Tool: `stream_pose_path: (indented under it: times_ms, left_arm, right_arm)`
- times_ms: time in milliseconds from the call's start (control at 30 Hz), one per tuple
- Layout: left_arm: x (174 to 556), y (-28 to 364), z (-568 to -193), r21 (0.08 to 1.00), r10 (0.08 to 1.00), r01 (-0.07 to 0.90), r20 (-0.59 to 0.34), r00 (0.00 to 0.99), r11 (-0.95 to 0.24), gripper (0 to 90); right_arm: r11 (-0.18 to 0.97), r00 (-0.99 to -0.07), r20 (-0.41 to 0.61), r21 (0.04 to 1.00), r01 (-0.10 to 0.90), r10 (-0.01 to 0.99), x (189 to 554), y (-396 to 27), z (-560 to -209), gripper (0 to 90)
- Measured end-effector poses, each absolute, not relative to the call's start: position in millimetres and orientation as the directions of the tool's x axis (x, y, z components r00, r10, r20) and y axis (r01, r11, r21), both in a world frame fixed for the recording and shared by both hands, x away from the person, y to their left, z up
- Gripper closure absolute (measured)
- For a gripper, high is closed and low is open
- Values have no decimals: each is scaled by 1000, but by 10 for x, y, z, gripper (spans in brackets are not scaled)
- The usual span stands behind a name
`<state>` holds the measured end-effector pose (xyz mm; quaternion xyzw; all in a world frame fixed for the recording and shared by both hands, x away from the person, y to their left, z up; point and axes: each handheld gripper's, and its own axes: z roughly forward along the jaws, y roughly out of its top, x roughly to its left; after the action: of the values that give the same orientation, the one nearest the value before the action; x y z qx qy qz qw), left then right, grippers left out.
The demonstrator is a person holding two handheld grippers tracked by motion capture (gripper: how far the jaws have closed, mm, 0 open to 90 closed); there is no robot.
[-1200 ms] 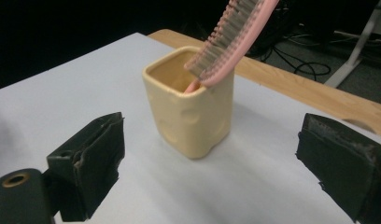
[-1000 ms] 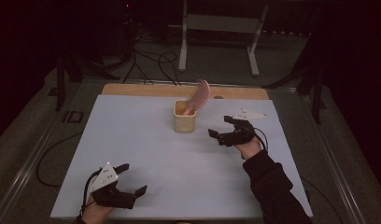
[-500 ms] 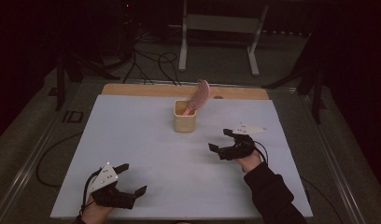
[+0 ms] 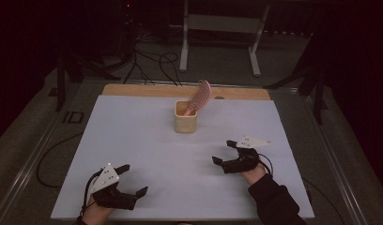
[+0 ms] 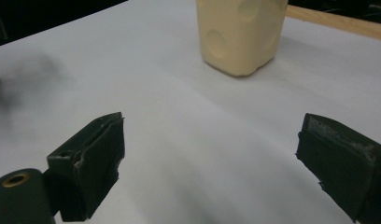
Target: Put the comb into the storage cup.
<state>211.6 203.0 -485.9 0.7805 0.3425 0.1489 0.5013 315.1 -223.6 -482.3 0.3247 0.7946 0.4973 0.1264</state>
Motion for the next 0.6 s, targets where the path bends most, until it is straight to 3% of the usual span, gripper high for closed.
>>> stream_pose_path:
  times_ms: [600]
  left_arm:
    - [2121,2024,-4862,884,682,383,-106,724,-269,2]
  right_arm:
    - [321,-742,84,865,385,665,2754,-2546,-4895,77]
